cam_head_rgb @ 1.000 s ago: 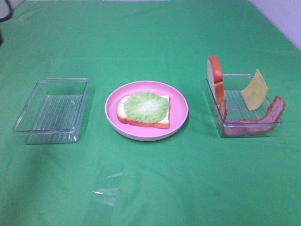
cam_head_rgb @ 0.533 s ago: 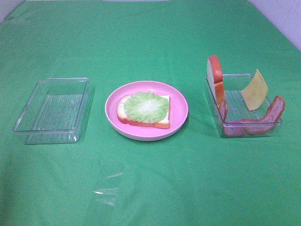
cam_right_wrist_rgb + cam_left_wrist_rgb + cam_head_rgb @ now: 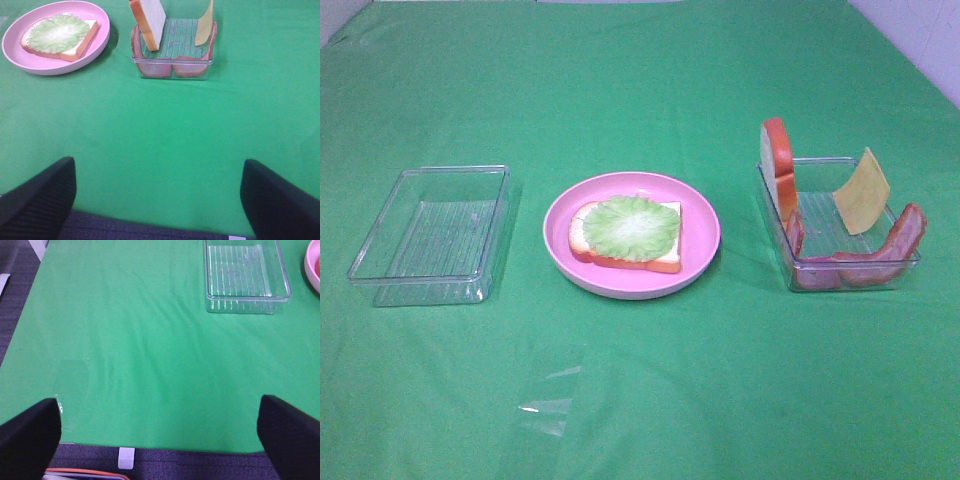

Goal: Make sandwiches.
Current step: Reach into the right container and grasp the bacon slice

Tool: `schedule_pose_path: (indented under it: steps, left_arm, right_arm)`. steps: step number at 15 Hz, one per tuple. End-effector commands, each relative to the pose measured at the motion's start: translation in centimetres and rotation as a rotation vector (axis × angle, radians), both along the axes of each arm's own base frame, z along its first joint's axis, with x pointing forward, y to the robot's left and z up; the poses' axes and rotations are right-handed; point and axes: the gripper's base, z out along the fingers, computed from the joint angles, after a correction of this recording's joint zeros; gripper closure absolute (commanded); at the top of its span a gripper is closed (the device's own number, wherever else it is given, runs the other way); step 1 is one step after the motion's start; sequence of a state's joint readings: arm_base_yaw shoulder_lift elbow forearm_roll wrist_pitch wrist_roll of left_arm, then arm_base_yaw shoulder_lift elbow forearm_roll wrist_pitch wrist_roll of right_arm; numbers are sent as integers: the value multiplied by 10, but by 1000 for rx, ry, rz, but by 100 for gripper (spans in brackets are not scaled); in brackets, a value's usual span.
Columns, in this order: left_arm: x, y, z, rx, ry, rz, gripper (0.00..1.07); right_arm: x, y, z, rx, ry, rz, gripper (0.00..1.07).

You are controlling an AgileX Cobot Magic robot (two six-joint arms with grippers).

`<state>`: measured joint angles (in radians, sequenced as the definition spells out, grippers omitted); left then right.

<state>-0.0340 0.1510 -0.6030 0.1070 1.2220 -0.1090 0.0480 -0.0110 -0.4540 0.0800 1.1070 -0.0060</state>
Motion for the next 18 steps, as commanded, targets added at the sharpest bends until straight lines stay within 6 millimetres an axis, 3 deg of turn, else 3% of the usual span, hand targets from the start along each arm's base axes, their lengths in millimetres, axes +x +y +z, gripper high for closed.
schedule_pose_path:
  steps: [1, 3, 7, 18]
  left_arm:
    - [-16, 0, -12, 5, -70, -9, 5]
    - [-23, -1, -12, 5, -166, -28, 5]
    - [-16, -4, -10, -13, -220, -47, 5]
    - [-12, -8, -14, -21, -233, -63, 6]
  right_arm:
    - [-2, 0, -1, 8, -18, -2, 20]
    - [-2, 0, -1, 10, -18, -1, 20]
    - [-1, 1, -1, 14, -16, 1, 20]
    - [-1, 1, -1, 17, -13, 3, 20]
